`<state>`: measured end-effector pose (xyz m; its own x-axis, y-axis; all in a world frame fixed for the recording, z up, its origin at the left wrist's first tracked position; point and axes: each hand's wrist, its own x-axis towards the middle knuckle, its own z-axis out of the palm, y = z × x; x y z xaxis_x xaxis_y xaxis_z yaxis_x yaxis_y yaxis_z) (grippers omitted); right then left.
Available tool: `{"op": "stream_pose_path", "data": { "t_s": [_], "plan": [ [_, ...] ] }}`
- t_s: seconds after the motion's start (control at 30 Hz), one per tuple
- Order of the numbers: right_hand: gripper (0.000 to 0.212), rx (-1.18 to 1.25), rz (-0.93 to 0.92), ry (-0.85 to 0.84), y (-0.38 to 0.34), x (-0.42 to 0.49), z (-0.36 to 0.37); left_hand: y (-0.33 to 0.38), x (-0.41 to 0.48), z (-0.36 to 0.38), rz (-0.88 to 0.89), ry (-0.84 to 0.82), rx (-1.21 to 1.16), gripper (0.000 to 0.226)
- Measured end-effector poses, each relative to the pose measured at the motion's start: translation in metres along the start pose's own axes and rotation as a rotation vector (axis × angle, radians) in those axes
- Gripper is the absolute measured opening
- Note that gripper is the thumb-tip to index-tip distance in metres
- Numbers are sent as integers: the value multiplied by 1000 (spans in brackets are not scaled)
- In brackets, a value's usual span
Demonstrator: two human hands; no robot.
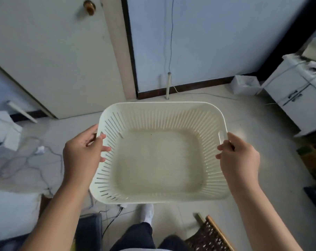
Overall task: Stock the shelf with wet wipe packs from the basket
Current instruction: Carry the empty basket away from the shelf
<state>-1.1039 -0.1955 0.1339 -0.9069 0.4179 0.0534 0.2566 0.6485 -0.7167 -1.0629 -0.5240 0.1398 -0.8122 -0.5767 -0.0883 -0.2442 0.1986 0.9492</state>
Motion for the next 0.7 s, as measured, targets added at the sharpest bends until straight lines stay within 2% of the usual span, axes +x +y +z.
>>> {"op": "stream_pose_path", "data": {
  "t_s": [0.17, 0.33, 0.6, 0.7],
  "plan": [
    [24, 42, -26, -47, -42, 58, 50, 16, 78, 2, -17, 67, -10, 36],
    [34, 3, -72, -61, -74, 133, 99, 21, 143, 26, -45, 106, -10, 37],
    [38, -79, -104, -177, -100, 289, 188, 23, 266, 113, -142, 186, 25, 38],
    [32, -82, -103, -222, -108, 351, 216, 32, 315, 151, -160, 213, 48, 36]
  ]
}}
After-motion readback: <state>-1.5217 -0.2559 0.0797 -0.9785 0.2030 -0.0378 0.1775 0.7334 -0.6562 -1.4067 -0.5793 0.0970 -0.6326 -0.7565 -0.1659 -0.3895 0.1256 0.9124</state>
